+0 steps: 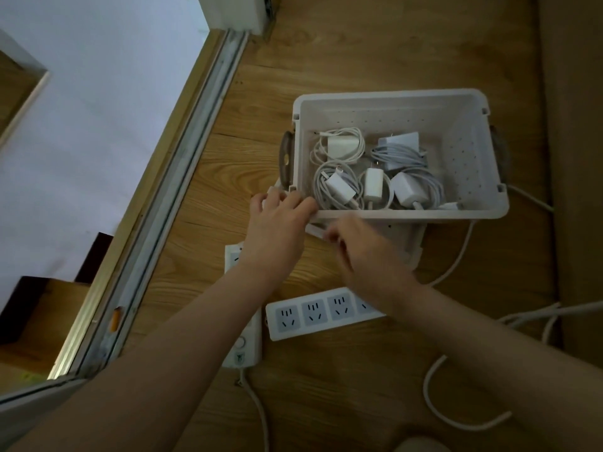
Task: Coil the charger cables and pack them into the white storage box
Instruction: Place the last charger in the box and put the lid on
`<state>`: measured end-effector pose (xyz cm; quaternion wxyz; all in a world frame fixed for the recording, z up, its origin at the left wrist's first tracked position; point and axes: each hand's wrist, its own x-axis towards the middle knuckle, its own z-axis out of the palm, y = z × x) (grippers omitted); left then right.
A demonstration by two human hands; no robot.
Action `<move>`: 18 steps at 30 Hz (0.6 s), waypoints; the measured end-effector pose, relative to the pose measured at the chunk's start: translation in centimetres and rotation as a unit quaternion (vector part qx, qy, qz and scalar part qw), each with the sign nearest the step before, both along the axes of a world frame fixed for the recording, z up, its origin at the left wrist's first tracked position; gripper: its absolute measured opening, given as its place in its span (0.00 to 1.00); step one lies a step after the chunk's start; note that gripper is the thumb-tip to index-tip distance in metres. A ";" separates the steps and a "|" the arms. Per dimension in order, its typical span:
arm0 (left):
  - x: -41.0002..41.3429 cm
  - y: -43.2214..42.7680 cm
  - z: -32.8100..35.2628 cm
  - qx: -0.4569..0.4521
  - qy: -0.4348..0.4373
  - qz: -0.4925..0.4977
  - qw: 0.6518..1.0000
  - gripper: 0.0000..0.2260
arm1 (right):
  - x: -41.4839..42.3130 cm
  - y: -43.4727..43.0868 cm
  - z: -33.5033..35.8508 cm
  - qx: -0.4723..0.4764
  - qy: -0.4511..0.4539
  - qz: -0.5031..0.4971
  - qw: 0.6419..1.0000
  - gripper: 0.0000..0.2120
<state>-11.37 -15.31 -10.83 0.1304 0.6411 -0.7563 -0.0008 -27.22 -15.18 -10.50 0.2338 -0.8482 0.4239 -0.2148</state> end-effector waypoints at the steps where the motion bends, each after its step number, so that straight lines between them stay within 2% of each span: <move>1: 0.1 0.0 -0.1 -0.012 -0.003 -0.007 1.000 0.09 | -0.6 1.1 -0.8 0.033 0.049 0.046 0.997 0.06; 2: 0.2 -0.1 -0.1 -0.021 -0.005 -0.013 1.000 0.08 | -1.3 2.0 -1.7 0.078 0.118 0.085 0.986 0.12; 4: 0.2 -0.1 -0.3 -0.030 -0.010 -0.021 0.999 0.08 | -2.6 3.2 -3.5 0.170 0.267 0.144 0.938 0.29; 6: 0.2 0.0 -0.3 -0.025 -0.009 -0.024 0.999 0.10 | -3.3 3.6 -4.4 0.205 0.328 0.164 0.907 0.42; 7: 0.1 0.0 -0.3 -0.022 -0.011 -0.027 0.999 0.11 | -3.4 3.6 -4.5 0.203 0.320 0.150 0.913 0.42; 11: 0.1 -0.6 -0.3 -0.019 -0.057 -0.060 0.996 0.15 | -2.9 2.2 -4.6 0.164 0.212 -0.041 0.962 0.29; 13: -0.1 -1.1 -0.3 -0.019 -0.070 -0.076 0.994 0.15 | -2.6 1.1 -5.3 0.132 0.257 -0.082 0.954 0.25; 18: -0.7 -2.4 0.2 -0.020 -0.096 -0.091 0.991 0.15 | -2.3 -1.8 -5.7 0.102 0.366 -0.094 0.920 0.13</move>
